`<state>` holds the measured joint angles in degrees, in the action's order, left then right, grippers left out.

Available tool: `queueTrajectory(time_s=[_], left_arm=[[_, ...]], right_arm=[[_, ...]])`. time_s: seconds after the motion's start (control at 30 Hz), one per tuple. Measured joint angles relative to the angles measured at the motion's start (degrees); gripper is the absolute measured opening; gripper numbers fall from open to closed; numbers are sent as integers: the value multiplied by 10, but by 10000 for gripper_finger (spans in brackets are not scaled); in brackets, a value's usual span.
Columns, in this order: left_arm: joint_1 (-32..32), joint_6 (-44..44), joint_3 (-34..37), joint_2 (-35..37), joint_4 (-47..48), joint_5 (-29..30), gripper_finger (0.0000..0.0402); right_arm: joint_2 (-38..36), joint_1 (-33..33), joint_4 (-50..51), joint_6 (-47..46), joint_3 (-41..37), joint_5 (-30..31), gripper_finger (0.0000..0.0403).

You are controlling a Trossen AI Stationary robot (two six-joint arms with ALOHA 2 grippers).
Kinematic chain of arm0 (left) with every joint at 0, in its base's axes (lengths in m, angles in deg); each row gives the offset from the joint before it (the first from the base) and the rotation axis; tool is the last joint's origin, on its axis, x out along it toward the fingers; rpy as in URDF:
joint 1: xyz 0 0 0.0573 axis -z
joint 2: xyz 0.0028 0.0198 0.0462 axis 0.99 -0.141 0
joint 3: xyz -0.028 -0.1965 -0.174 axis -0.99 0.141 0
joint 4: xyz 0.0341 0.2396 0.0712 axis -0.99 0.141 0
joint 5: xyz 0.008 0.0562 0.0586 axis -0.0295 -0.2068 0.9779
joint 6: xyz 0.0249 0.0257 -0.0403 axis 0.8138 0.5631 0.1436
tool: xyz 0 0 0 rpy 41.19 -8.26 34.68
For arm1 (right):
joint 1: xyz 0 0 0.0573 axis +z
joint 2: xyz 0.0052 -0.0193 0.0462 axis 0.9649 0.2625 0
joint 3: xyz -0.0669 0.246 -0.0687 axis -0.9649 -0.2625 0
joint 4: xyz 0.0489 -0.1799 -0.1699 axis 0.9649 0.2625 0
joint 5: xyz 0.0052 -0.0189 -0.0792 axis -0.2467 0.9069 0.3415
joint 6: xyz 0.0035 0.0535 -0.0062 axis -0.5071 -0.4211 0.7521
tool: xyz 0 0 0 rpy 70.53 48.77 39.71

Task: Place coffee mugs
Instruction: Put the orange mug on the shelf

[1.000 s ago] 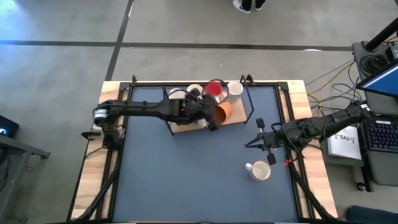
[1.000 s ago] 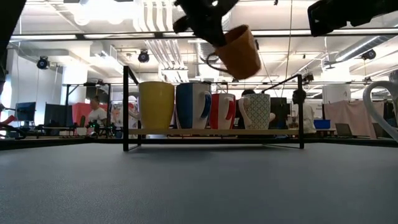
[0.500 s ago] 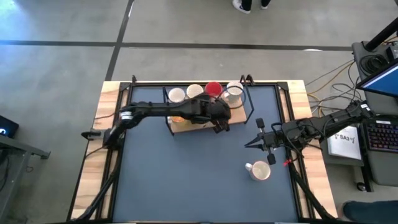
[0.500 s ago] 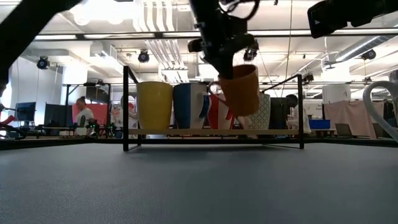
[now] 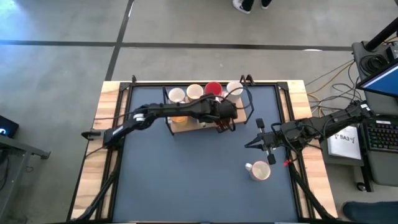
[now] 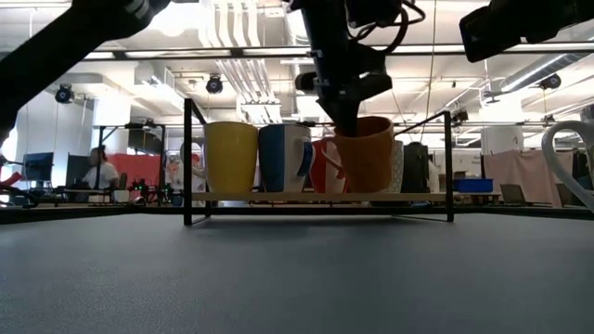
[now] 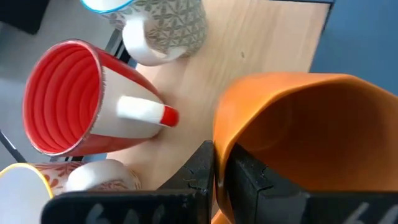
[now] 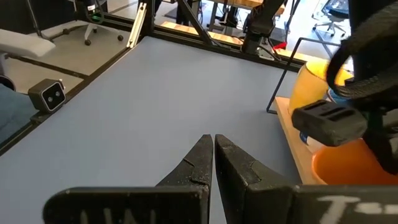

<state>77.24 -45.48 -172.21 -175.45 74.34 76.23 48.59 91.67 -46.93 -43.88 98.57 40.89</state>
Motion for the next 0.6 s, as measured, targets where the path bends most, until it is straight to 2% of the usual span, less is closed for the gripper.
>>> queueTrajectory(time_s=[0.43,0.6], left_arm=[[-18,-9,0,0,-5,-2,13],[-22,-9,-1,1,-9,-2,27]], right_arm=[[0,0,-3,1,0,0,9],[0,0,-3,-4,0,1,9]])
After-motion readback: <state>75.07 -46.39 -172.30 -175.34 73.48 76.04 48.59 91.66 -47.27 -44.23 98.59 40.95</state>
